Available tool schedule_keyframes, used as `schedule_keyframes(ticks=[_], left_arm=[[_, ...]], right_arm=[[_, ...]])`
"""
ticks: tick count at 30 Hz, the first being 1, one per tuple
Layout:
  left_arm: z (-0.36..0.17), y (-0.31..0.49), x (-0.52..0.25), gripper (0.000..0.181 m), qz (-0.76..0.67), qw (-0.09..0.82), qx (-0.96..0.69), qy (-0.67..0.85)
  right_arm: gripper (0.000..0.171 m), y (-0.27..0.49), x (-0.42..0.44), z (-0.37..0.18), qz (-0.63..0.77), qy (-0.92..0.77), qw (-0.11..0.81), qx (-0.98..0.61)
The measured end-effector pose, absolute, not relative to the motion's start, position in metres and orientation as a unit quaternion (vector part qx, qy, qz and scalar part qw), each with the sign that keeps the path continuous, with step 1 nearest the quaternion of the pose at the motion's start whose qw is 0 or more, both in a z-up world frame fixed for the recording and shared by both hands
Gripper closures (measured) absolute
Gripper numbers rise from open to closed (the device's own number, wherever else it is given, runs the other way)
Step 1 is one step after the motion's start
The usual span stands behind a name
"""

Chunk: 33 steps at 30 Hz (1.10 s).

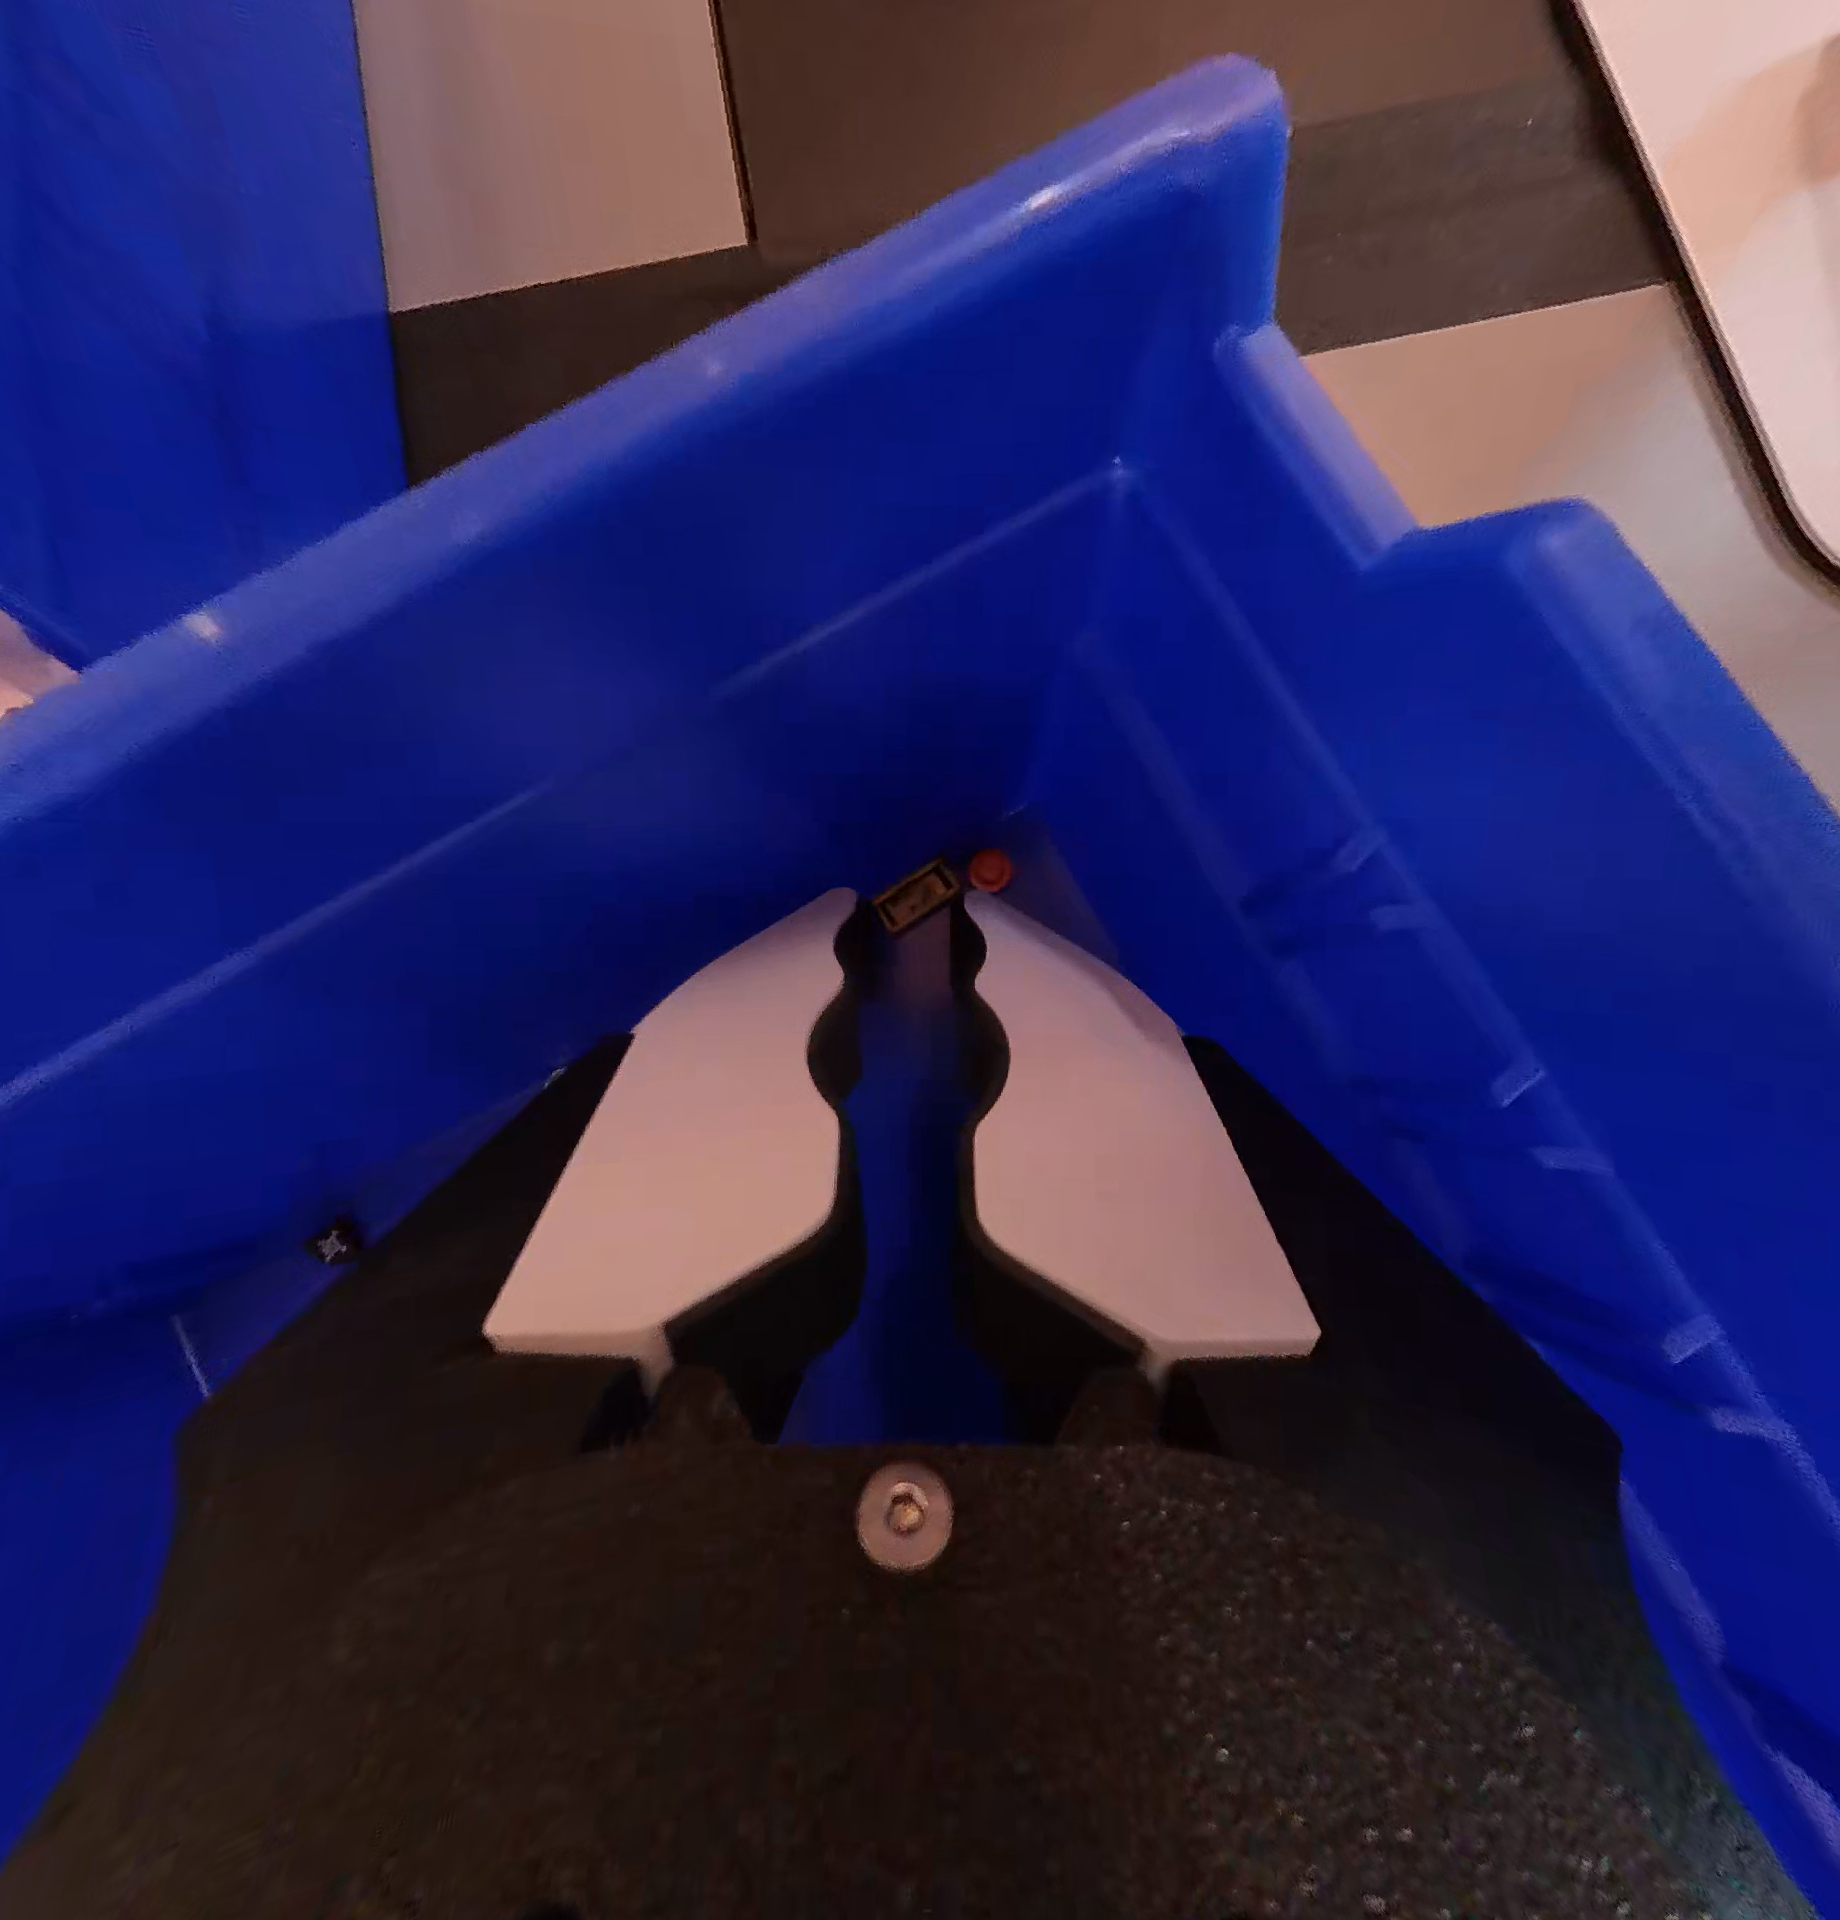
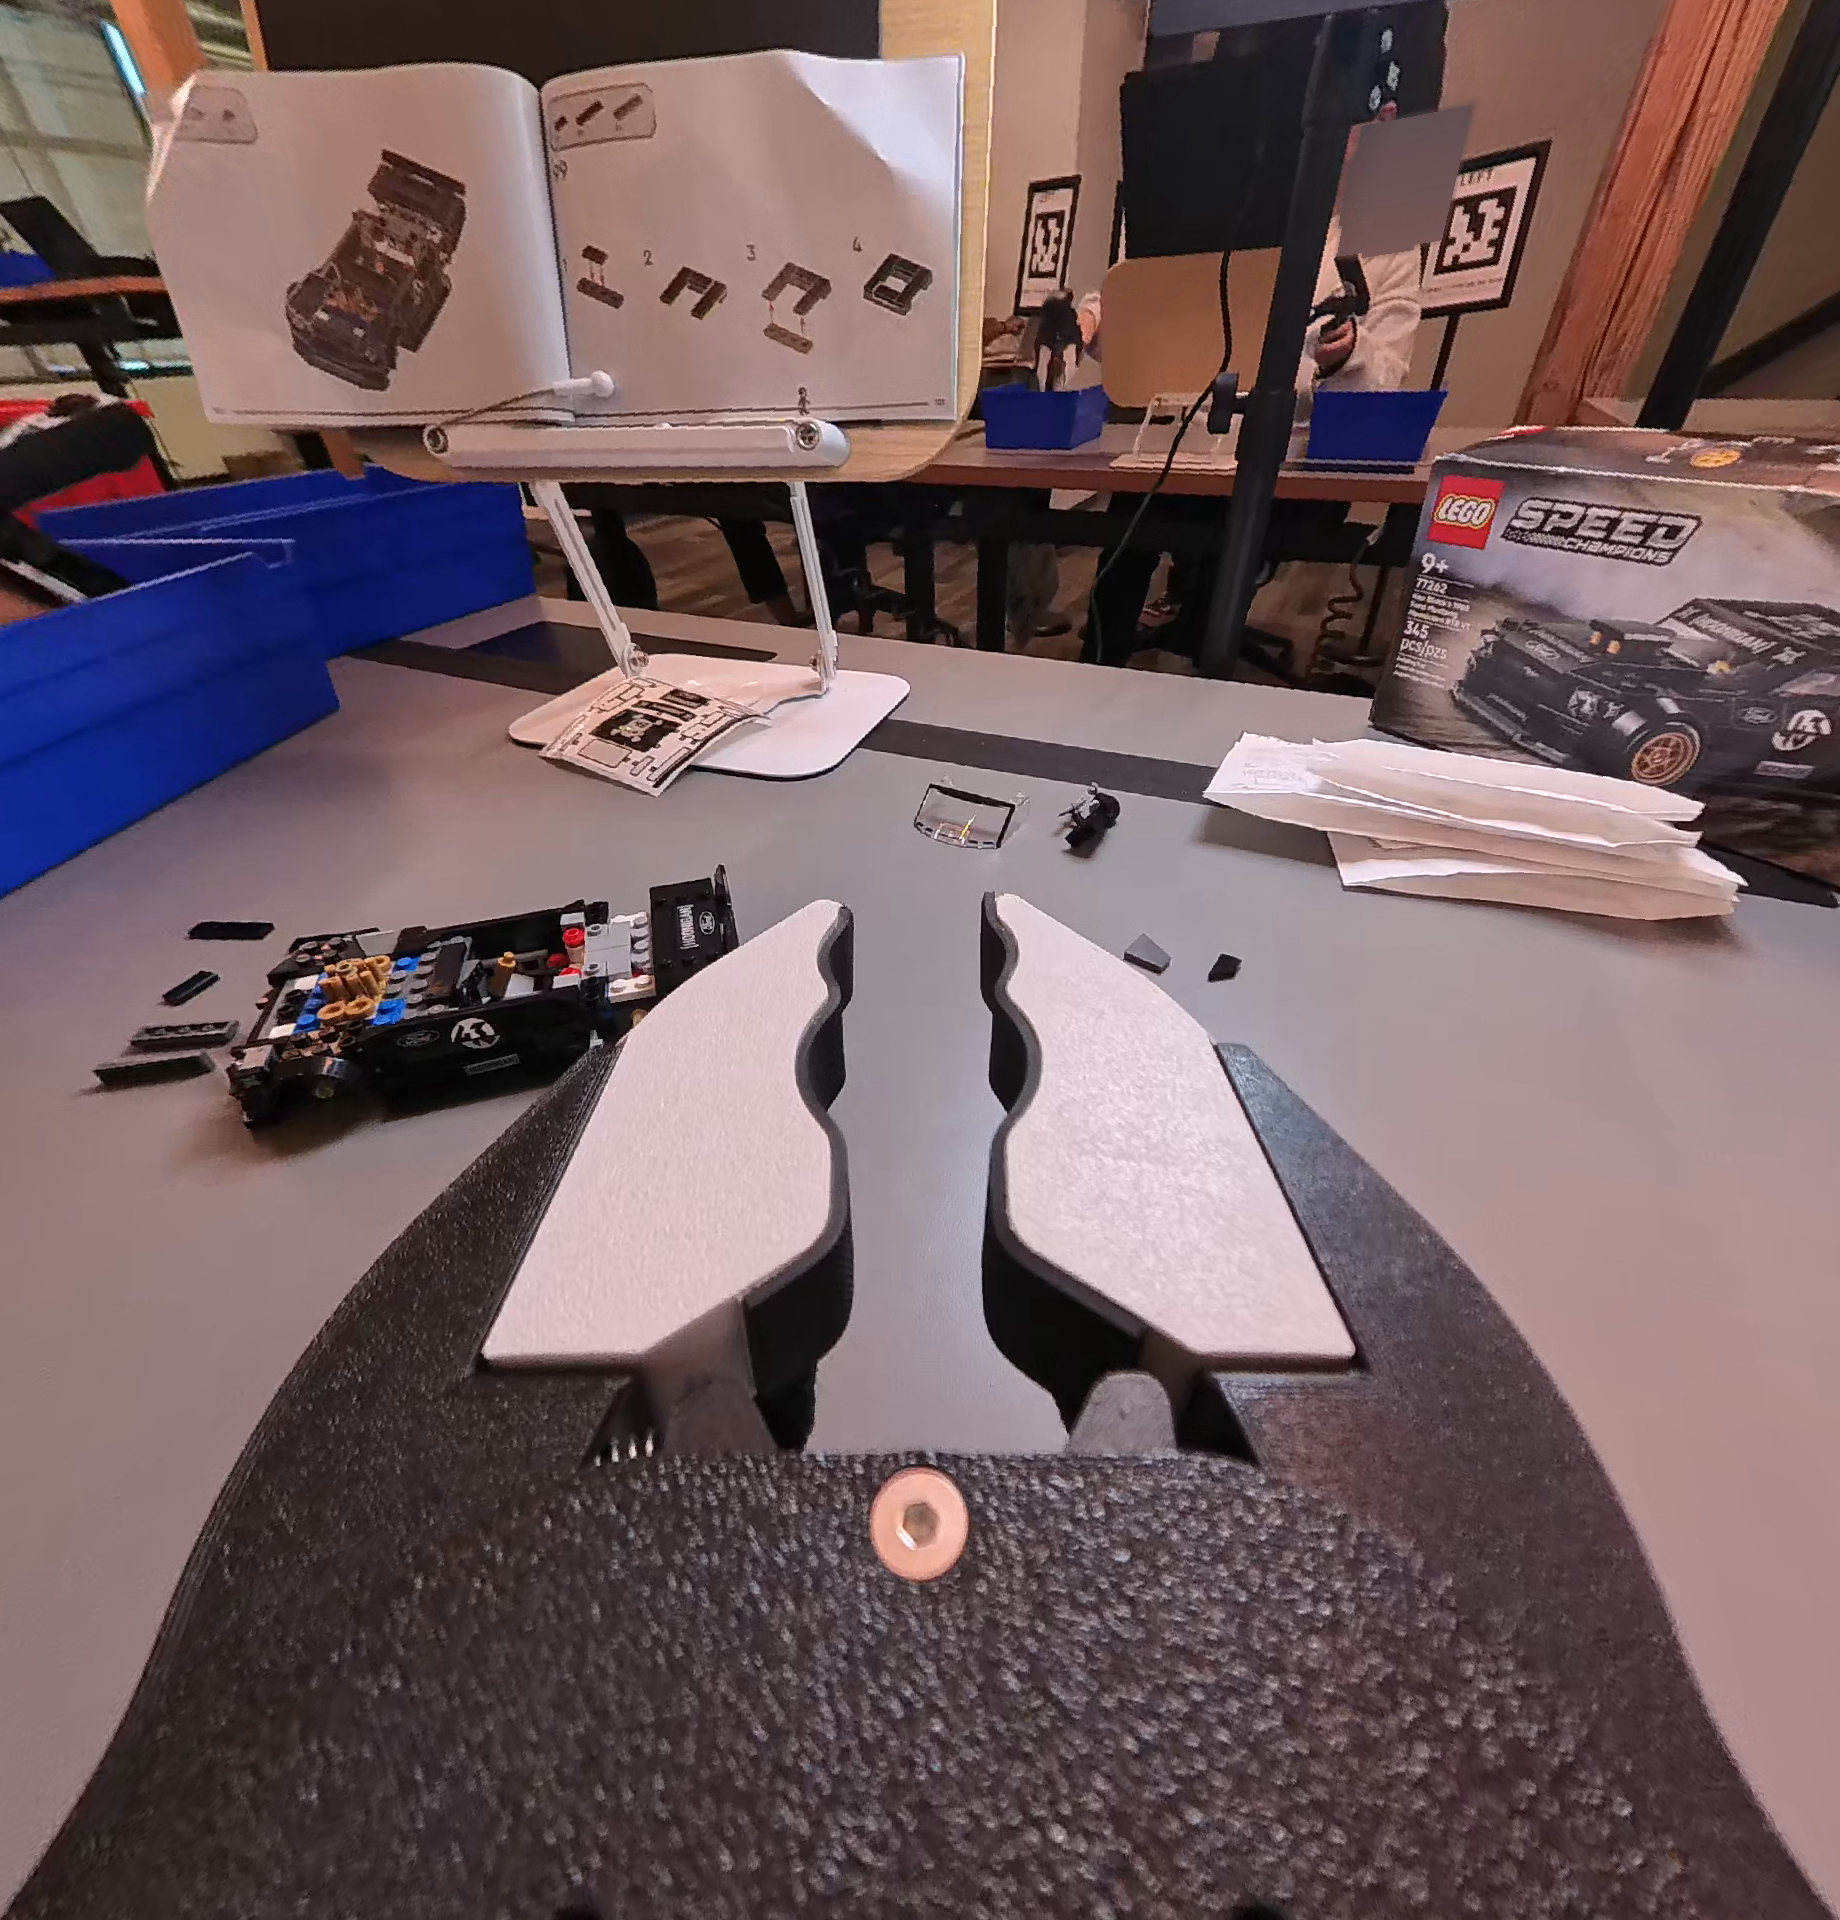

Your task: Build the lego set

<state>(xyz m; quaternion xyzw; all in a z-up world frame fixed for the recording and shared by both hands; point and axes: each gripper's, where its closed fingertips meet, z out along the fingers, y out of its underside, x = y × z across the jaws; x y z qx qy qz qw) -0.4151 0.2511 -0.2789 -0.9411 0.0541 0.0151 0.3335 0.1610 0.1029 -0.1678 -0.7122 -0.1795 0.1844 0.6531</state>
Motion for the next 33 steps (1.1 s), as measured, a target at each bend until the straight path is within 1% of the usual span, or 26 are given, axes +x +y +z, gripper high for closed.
schedule_keyframes(ticks=[5, 8, 12, 18, 22, 26, 29, 33], left_arm=[[-0.279, 0.249, -0.416, 0.172, 0.005, 0.326, -0.944, 0.054], [-0.28, 0.245, -0.417, 0.18, 0.008, 0.316, -0.947, 0.063], [-0.28, 0.237, -0.417, 0.18, 0.001, 0.305, -0.95, 0.069], [-0.279, 0.212, -0.416, 0.18, -0.021, 0.256, -0.962, 0.088], [-0.265, 0.208, -0.417, 0.18, -0.034, 0.294, -0.952, 0.079], [-0.249, 0.212, -0.427, 0.169, -0.04, 0.339, -0.938, 0.05], [-0.239, 0.218, -0.441, 0.166, -0.057, 0.374, -0.926, 0.003], [-0.248, 0.222, -0.45, 0.164, -0.071, 0.37, -0.926, -0.033]], right_arm=[[0.148, 0.103, 0.163, -0.167, 0.189, -0.174, 0.653, -0.712], [0.148, 0.102, 0.165, -0.167, 0.187, -0.173, 0.654, -0.712], [0.148, 0.101, 0.166, -0.166, 0.191, -0.169, 0.655, -0.711], [0.148, 0.101, 0.166, -0.167, 0.196, -0.17, 0.654, -0.711], [0.148, 0.102, 0.166, -0.166, 0.2, -0.167, 0.654, -0.711], [0.148, 0.103, 0.165, -0.168, 0.199, -0.17, 0.651, -0.713], [0.148, 0.102, 0.165, -0.168, 0.196, -0.169, 0.652, -0.713], [0.148, 0.104, 0.165, -0.168, 0.194, -0.167, 0.651, -0.714]])
